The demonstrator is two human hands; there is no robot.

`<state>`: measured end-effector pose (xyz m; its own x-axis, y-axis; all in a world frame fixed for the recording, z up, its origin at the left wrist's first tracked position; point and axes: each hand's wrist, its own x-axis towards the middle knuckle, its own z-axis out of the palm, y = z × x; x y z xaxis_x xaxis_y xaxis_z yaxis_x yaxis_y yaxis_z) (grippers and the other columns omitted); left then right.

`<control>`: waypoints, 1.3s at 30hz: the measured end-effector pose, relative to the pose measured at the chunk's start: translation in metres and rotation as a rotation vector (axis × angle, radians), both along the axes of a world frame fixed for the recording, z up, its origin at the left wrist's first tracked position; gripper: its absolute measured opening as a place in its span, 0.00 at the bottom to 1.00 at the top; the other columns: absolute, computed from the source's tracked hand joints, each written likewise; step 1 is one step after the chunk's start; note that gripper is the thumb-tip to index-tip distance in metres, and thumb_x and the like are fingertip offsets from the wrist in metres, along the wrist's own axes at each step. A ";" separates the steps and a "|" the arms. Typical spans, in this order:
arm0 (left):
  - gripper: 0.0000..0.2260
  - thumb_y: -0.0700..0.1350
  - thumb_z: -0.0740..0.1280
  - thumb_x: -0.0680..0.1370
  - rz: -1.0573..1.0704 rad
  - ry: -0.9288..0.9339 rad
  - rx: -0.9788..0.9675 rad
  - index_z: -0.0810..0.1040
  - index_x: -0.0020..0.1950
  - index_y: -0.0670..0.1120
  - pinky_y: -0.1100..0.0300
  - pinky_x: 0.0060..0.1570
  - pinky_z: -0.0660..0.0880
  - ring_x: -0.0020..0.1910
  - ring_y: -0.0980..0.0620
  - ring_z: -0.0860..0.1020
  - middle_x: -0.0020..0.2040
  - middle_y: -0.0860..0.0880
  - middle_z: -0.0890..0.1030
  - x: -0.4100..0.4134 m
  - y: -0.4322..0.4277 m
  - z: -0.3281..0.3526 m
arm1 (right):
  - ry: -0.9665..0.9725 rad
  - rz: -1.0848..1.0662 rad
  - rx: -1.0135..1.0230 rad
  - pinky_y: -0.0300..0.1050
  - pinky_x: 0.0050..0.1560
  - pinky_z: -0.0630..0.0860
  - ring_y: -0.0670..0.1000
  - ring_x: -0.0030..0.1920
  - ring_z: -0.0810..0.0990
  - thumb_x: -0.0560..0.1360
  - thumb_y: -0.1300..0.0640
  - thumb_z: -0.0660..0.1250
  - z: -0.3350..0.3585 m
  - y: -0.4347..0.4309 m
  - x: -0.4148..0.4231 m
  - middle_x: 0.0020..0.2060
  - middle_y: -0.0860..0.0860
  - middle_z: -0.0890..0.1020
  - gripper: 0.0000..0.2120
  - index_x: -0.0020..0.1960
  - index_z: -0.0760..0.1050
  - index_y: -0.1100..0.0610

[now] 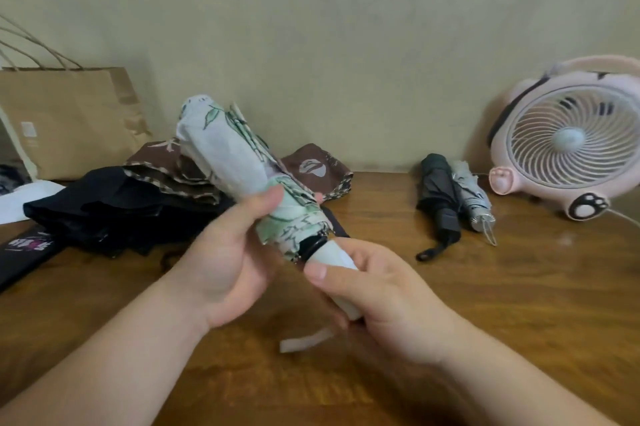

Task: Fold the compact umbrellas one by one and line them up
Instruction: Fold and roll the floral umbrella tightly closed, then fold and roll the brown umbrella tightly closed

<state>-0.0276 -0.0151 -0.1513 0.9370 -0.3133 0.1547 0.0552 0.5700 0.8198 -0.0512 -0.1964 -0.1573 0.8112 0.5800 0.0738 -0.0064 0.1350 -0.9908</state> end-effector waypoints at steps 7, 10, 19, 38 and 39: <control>0.17 0.60 0.77 0.72 0.153 -0.119 0.626 0.84 0.57 0.55 0.49 0.55 0.81 0.52 0.48 0.85 0.52 0.47 0.87 -0.011 -0.033 -0.025 | 0.115 -0.511 0.215 0.37 0.21 0.58 0.49 0.23 0.61 0.81 0.52 0.67 0.006 -0.011 0.015 0.28 0.54 0.70 0.14 0.43 0.69 0.60; 0.05 0.51 0.76 0.75 0.190 -0.214 1.018 0.84 0.49 0.62 0.57 0.50 0.81 0.45 0.53 0.84 0.45 0.52 0.86 -0.014 -0.032 -0.022 | 0.239 -0.657 0.111 0.38 0.22 0.57 0.47 0.23 0.62 0.81 0.53 0.65 0.003 -0.026 0.033 0.33 0.56 0.70 0.14 0.41 0.69 0.57; 0.05 0.47 0.74 0.78 0.123 -0.284 1.105 0.85 0.45 0.58 0.56 0.48 0.81 0.42 0.53 0.84 0.41 0.52 0.86 -0.024 -0.038 -0.023 | 0.152 -0.771 -0.094 0.39 0.38 0.79 0.48 0.42 0.82 0.79 0.53 0.71 -0.013 -0.043 0.094 0.49 0.51 0.79 0.19 0.66 0.72 0.59; 0.11 0.58 0.70 0.77 0.693 -0.182 1.607 0.70 0.49 0.55 0.52 0.48 0.78 0.48 0.51 0.77 0.51 0.54 0.72 0.032 0.018 -0.029 | -1.274 -0.254 -1.141 0.48 0.51 0.74 0.49 0.52 0.72 0.75 0.52 0.61 -0.007 0.008 0.068 0.50 0.44 0.77 0.12 0.53 0.80 0.48; 0.13 0.58 0.70 0.77 0.662 -0.175 1.629 0.70 0.53 0.54 0.52 0.49 0.78 0.50 0.48 0.78 0.53 0.53 0.71 0.031 0.015 -0.030 | -1.327 -0.183 -1.202 0.48 0.54 0.73 0.49 0.54 0.72 0.75 0.51 0.59 -0.002 0.015 0.079 0.53 0.43 0.77 0.14 0.56 0.80 0.46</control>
<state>0.0038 0.0002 -0.1816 0.9669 0.1529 0.2042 0.0324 -0.8677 0.4960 0.0278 -0.1817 -0.1590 0.6208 0.7199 0.3105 0.7218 -0.6794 0.1318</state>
